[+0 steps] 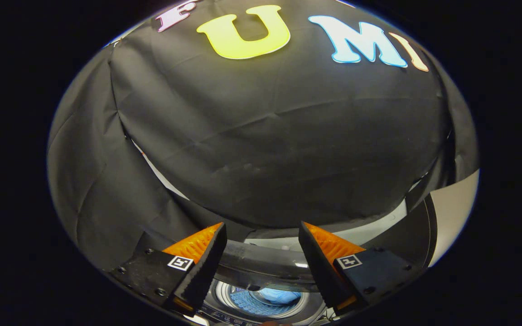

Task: Put the clothes into the washing machine and then close the washing machine lid.

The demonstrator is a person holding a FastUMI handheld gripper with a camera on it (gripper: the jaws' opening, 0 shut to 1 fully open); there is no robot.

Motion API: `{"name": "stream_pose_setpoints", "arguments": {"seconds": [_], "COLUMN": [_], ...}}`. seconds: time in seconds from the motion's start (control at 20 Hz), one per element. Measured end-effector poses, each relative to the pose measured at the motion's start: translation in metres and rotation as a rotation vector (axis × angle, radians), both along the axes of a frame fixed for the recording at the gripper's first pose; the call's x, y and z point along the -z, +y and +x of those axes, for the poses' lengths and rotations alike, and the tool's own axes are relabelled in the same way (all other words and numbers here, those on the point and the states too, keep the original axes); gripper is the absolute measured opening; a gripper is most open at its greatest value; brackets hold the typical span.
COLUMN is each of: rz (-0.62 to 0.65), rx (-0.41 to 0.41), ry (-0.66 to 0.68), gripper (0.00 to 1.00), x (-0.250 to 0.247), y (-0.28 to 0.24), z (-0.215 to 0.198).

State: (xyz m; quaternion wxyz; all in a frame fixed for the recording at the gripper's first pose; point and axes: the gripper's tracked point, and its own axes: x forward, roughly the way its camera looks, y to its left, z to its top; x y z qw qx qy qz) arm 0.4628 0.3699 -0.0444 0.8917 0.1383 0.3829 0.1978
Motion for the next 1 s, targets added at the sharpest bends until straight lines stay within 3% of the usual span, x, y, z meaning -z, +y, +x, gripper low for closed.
{"name": "stream_pose_setpoints", "arguments": {"seconds": [1.0], "rz": [-0.066], "rx": [0.01], "ry": [-0.108], "gripper": [0.99], "x": [-0.005], "y": [-0.003], "z": [-0.042]}}
